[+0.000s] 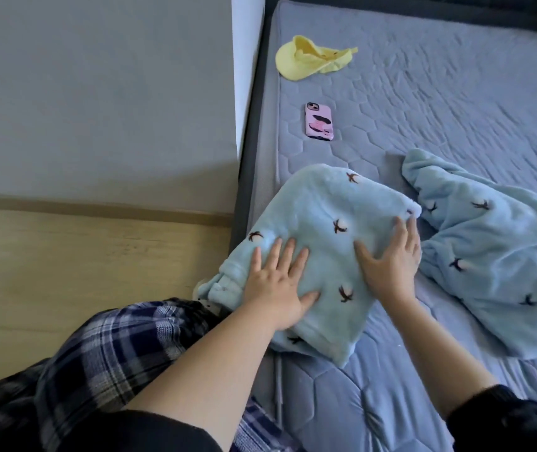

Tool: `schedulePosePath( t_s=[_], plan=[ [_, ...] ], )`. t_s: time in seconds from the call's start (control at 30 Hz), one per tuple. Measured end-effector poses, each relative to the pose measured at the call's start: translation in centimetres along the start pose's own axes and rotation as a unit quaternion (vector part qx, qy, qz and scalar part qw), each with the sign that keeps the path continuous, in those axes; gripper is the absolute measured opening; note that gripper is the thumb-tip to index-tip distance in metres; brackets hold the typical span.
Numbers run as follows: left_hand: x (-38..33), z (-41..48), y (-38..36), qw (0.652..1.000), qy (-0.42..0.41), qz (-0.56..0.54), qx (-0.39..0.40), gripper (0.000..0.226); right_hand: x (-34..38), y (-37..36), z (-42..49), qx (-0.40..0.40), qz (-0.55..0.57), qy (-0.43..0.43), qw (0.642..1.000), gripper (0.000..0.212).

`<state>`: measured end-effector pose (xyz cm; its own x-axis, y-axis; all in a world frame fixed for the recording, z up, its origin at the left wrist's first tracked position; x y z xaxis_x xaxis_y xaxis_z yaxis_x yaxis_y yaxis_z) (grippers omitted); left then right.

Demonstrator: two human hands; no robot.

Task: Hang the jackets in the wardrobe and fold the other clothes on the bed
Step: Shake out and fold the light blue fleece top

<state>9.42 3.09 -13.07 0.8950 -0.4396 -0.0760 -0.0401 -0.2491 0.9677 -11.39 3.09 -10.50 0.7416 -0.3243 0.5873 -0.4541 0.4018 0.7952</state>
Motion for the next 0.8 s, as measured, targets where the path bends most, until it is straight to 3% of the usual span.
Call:
schedulePosePath(
  t_s=[0.07,0.1,0.23,0.3,0.47,0.53,0.6,0.7,0.8],
  plan=[
    [-0.1,0.1,0.0,1.000,0.001,0.008,0.018,0.077,-3.9,-1.3,-2.1,0.074,0.109,-0.214,0.968,0.099],
    [-0.1,0.2,0.0,1.000,0.002,0.007,0.024,0.077,-4.6,-1.9,-2.9,0.100,0.169,-0.268,0.943,0.101],
    [-0.1,0.4,0.2,0.999,0.006,-0.002,0.041,0.077,-3.6,-3.3,-3.5,0.197,0.402,-0.341,0.826,0.078],
    [-0.1,0.3,0.2,0.999,0.008,-0.003,0.046,0.077,-2.6,-3.8,-3.7,0.268,0.430,-0.362,0.783,0.066],
    [0.1,0.4,0.1,0.999,0.006,-0.009,0.036,0.077,-1.4,-4.9,-3.7,0.383,0.470,-0.370,0.704,0.063],
    [0.4,0.4,0.0,0.999,0.005,-0.018,0.030,0.077,-1.1,-4.8,-3.8,0.398,0.469,-0.359,0.702,0.060],
    [0.9,0.2,0.0,0.999,0.000,-0.028,0.016,0.077,-0.5,-4.7,-3.7,0.386,0.461,-0.339,0.724,0.055],
    [1.7,-0.2,0.5,0.998,-0.008,-0.054,-0.030,0.076,0.5,-4.3,-3.4,0.320,0.444,-0.324,0.772,0.045],
    [2.6,-0.6,2.2,0.991,0.009,-0.101,-0.082,0.074,3.0,-3.4,-2.6,0.264,0.459,-0.294,0.796,0.038]
  ],
)
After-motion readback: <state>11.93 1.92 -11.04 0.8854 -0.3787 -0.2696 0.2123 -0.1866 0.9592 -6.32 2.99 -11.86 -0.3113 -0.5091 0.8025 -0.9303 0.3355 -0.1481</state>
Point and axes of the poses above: each hand's wrist, its own z-axis towards the middle knuckle, its own y-axis out of the back of the hand, x = y × z, the point moved 5 cm from there along z, towards the middle knuckle
